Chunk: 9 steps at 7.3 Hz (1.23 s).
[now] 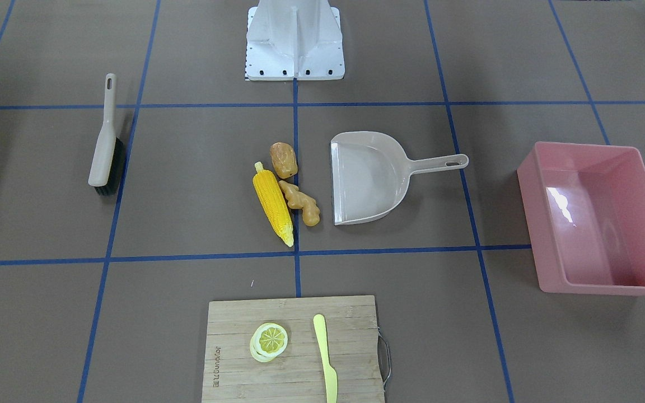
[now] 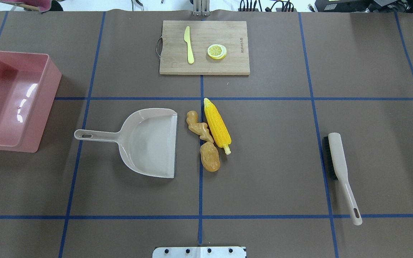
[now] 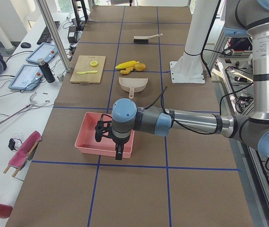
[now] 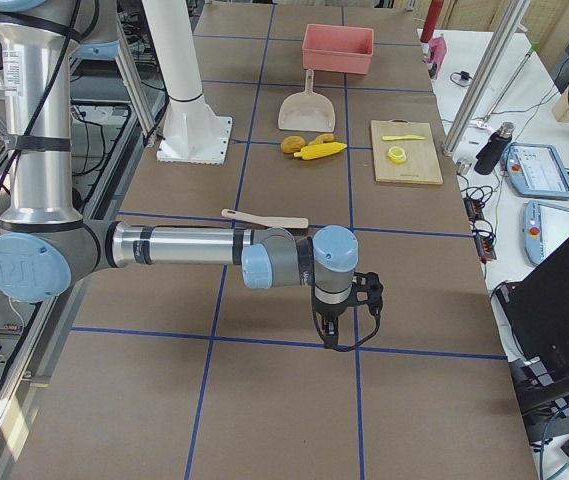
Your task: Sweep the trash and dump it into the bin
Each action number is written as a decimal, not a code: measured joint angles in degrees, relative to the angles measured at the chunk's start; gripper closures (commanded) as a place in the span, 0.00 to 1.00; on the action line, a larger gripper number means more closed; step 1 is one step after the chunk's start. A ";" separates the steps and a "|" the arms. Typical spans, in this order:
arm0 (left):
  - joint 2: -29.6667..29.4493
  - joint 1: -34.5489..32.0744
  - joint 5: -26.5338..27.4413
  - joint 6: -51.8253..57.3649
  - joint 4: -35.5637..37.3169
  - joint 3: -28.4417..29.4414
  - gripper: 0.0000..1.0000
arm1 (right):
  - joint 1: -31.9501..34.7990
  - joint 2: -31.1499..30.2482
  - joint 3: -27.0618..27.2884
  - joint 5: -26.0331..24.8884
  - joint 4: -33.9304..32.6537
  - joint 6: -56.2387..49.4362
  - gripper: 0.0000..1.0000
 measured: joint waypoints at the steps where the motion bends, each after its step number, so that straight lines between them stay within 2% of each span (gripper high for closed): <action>1: 0.01 -0.01 0.03 -0.06 -0.89 0.09 0.01 | -0.03 0.00 0.04 0.02 0.02 0.00 0.00; 6: 0.62 -0.15 0.39 0.02 -4.02 -1.07 0.01 | -0.04 0.01 0.00 0.00 0.03 0.00 0.00; 9: 0.67 0.44 0.36 0.11 -9.10 -2.58 0.01 | -0.76 0.13 -0.09 -0.06 0.02 -0.02 0.00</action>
